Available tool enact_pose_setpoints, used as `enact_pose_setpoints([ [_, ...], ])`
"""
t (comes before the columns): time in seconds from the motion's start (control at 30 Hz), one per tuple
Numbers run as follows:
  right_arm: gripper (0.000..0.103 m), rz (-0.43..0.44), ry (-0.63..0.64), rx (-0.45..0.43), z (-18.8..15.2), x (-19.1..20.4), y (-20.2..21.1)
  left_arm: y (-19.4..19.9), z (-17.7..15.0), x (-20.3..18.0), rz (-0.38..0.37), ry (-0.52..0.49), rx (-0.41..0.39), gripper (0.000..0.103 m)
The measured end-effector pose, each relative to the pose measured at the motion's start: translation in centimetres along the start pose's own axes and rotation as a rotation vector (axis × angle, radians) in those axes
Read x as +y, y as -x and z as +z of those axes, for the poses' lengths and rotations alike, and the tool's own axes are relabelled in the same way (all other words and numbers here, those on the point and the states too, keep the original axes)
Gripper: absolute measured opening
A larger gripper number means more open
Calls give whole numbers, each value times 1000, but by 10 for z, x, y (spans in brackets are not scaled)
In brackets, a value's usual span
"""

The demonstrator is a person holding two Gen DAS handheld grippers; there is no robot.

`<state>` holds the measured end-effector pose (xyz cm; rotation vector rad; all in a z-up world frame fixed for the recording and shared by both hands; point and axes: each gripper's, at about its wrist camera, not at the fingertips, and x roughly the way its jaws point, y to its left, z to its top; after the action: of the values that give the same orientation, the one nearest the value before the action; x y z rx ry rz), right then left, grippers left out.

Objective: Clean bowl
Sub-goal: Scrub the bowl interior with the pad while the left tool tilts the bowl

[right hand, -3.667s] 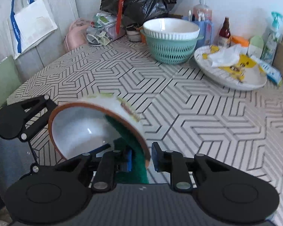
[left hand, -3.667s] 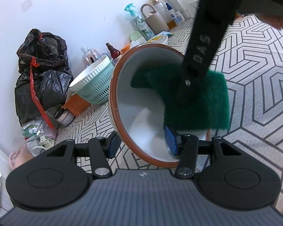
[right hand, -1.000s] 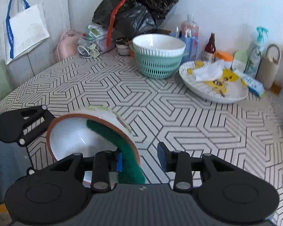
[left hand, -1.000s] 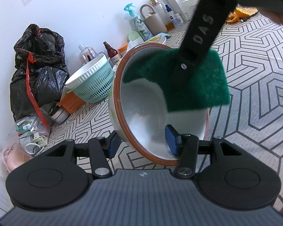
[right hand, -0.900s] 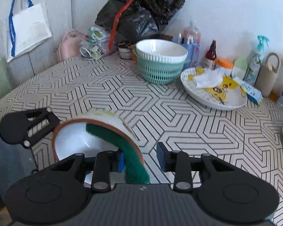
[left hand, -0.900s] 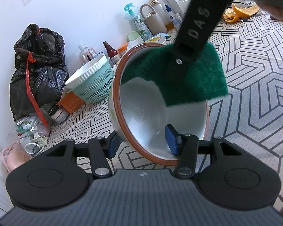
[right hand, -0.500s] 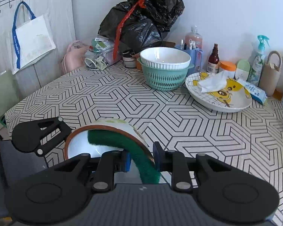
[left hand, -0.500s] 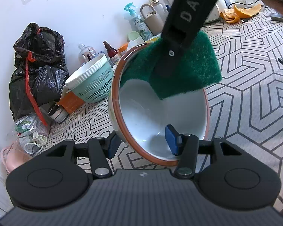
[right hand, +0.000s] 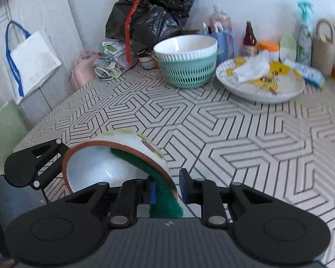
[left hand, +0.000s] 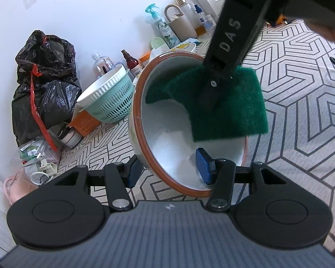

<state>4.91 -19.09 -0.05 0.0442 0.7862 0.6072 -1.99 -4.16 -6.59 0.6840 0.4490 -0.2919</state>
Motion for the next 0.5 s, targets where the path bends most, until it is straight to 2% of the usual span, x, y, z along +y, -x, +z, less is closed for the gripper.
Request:
enact_pose_setpoints([
  [0.23,22,-136,146,-21,7,37,5,1,0,1,-10,11,3,51],
  [0.5,23,-184,254,-25,8,60,8,2,0,-2,0,2,6,52],
])
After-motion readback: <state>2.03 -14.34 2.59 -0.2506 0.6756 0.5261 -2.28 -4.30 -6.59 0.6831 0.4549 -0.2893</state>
